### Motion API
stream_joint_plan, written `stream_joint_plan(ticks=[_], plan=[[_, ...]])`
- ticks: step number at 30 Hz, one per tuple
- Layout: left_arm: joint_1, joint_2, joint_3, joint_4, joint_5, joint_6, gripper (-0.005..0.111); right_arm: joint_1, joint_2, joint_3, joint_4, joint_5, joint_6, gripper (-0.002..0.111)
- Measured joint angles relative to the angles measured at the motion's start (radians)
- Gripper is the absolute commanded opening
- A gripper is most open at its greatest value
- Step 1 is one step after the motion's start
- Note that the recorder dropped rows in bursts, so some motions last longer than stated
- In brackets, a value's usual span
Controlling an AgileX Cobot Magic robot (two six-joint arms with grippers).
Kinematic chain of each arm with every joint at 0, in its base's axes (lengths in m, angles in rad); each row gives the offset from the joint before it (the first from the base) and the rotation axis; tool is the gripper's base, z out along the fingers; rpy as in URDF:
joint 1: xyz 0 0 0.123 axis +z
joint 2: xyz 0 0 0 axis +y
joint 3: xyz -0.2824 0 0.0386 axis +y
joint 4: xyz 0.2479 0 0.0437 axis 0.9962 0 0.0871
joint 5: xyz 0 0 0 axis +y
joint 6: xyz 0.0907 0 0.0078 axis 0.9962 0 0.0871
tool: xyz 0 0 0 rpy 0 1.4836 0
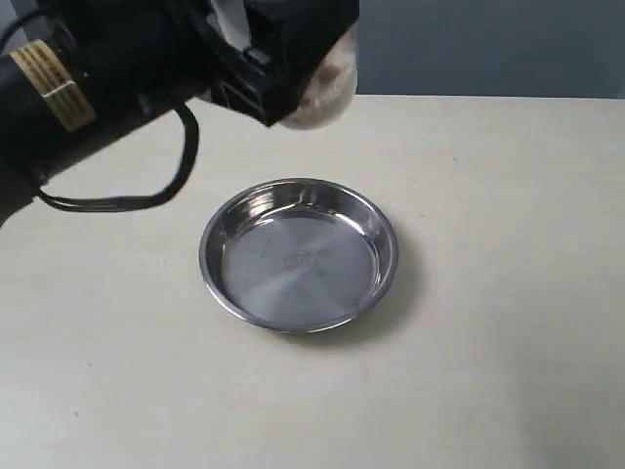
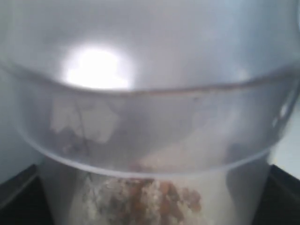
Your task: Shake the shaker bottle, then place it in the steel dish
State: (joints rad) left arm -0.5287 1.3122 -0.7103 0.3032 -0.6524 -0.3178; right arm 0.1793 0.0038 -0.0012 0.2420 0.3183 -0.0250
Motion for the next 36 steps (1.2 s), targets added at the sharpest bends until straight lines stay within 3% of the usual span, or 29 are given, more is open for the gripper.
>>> stream_joint_plan(ticks=[4,7,13,16,21,23,27,32,36], plan=[[0.002,0.164,0.045,-0.044,0.145,0.025,0.0,0.0,0.0,0.0,0.0,0.0,0.0,-0.001],[-0.005,0.2,0.071,0.015,0.193,0.017,0.0,0.0,0.0,0.0,0.0,0.0,0.0,-0.001],[-0.017,-0.039,-0.043,-0.001,0.072,0.012,0.0,0.0,0.0,0.0,0.0,0.0,0.0,-0.001],[-0.019,-0.071,-0.052,-0.017,0.094,0.018,0.0,0.0,0.0,0.0,0.0,0.0,0.0,-0.001],[-0.02,0.178,0.037,-0.05,0.23,-0.043,0.0,0.0,0.0,0.0,0.0,0.0,0.0,-0.001],[-0.028,0.225,0.068,0.003,0.257,-0.104,0.0,0.0,0.0,0.0,0.0,0.0,0.0,-0.001],[-0.048,0.121,0.023,0.045,0.127,-0.108,0.0,0.0,0.0,0.0,0.0,0.0,0.0,-0.001],[-0.05,-0.073,-0.064,0.003,0.082,-0.04,0.0,0.0,0.0,0.0,0.0,0.0,0.0,-0.001],[-0.05,0.026,0.003,-0.099,0.1,0.029,0.0,0.0,0.0,0.0,0.0,0.0,0.0,-0.001]])
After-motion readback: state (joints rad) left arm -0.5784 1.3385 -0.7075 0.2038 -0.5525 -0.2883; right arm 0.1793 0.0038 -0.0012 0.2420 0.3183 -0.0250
